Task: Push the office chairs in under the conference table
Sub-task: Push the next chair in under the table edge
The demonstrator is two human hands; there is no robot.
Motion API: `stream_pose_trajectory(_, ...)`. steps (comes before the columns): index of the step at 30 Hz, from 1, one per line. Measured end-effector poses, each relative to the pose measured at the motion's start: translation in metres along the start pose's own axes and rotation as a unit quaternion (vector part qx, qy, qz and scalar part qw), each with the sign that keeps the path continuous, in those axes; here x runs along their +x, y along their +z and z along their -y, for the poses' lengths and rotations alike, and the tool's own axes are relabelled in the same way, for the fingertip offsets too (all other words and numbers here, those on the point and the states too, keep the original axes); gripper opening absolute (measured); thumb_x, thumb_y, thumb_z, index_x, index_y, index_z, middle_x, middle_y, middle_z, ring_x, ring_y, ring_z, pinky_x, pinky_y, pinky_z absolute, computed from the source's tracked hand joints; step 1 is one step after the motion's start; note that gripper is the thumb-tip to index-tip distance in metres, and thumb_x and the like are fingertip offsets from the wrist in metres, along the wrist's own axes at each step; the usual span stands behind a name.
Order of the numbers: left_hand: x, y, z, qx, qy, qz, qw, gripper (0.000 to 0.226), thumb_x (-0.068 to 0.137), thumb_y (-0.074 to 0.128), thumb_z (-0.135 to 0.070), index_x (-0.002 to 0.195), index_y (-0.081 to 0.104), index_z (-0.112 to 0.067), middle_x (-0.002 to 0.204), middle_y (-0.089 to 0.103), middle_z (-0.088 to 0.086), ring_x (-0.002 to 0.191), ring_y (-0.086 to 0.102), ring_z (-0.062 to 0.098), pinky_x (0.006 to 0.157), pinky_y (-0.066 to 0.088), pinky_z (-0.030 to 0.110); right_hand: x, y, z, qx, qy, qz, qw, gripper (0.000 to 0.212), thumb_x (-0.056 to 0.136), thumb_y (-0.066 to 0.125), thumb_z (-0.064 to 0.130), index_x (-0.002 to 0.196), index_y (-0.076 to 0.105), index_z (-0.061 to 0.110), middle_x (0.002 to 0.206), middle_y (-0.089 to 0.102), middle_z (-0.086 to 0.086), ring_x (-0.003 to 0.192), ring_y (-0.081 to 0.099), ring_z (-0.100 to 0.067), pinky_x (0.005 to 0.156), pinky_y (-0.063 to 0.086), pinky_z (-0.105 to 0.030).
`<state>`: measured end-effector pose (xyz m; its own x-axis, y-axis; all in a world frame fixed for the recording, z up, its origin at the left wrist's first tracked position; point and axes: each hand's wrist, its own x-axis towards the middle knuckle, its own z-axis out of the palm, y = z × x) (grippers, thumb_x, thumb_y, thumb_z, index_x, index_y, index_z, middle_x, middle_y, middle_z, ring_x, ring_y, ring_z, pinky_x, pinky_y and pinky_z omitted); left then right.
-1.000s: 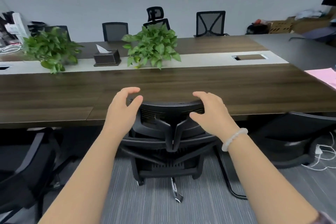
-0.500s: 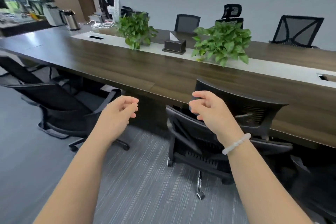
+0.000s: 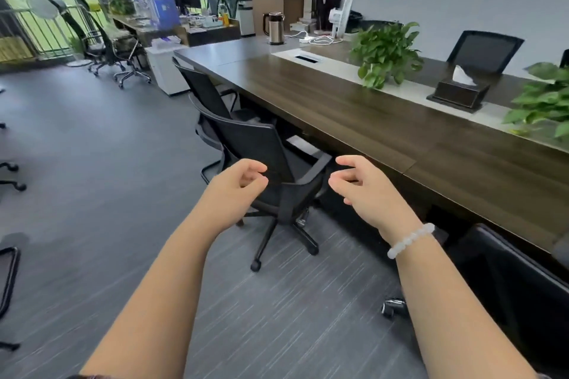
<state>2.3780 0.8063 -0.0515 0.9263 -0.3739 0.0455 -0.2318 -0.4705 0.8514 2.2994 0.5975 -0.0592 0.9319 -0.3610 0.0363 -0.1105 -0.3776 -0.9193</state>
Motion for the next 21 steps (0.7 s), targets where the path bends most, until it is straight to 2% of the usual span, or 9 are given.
stream_pose_trajectory(3,0.034,-0.052,0.027,0.055,0.007,0.003,0.998,0.023,0.092,0.054,-0.027,0.115,0.057,-0.028,0.106,0.061,-0.011,0.107,0.055,0.008,0.088,0.039,0.023,0.041,0.050,0.016,0.004,0.007,-0.013,1.000,0.044,0.091,0.060,0.026,0.133,0.045,0.028,0.113,0.059,0.007,0.100,0.057,-0.009,0.074,0.045,-0.021)
stream_pose_trajectory(6,0.063,-0.095,0.046,0.088,0.003,0.006,0.996,0.029,0.092,0.055,-0.027,0.121,0.055,-0.025,0.115,0.059,-0.008,0.112,0.052,0.010,0.090,0.036,0.024,0.073,0.084,0.029,0.015,0.011,-0.028,0.999,0.047,0.091,0.060,0.025,0.134,0.043,0.028,0.118,0.055,0.007,0.103,0.055,-0.010,0.067,0.041,-0.017)
stream_pose_trajectory(12,0.119,-0.133,0.073,0.092,0.006,0.026,0.995,0.028,0.091,0.057,-0.028,0.120,0.055,-0.024,0.115,0.059,-0.009,0.113,0.053,0.010,0.089,0.037,0.024,0.131,0.115,0.040,-0.004,0.033,-0.052,0.998,0.048,0.091,0.061,0.025,0.135,0.043,0.026,0.123,0.053,0.005,0.111,0.053,-0.015,0.082,0.041,-0.028)
stream_pose_trajectory(18,0.199,-0.130,0.111,0.104,0.000,0.056,0.993,0.029,0.090,0.058,-0.030,0.118,0.055,-0.025,0.114,0.058,-0.008,0.115,0.052,0.012,0.094,0.039,0.027,0.207,0.143,0.022,-0.062,0.051,-0.032,0.996,0.049,0.091,0.061,0.028,0.136,0.043,0.025,0.133,0.051,0.003,0.121,0.047,-0.015,0.086,0.039,-0.029)
stream_pose_trajectory(21,0.256,-0.129,0.126,0.127,-0.001,0.070,0.989,0.030,0.090,0.058,-0.030,0.120,0.054,-0.025,0.116,0.057,-0.009,0.114,0.052,0.011,0.086,0.038,0.022,0.259,0.155,0.013,-0.085,0.059,-0.033,0.994,0.050,0.090,0.063,0.031,0.136,0.044,0.025,0.137,0.049,0.002,0.123,0.046,-0.017,0.088,0.037,-0.029)
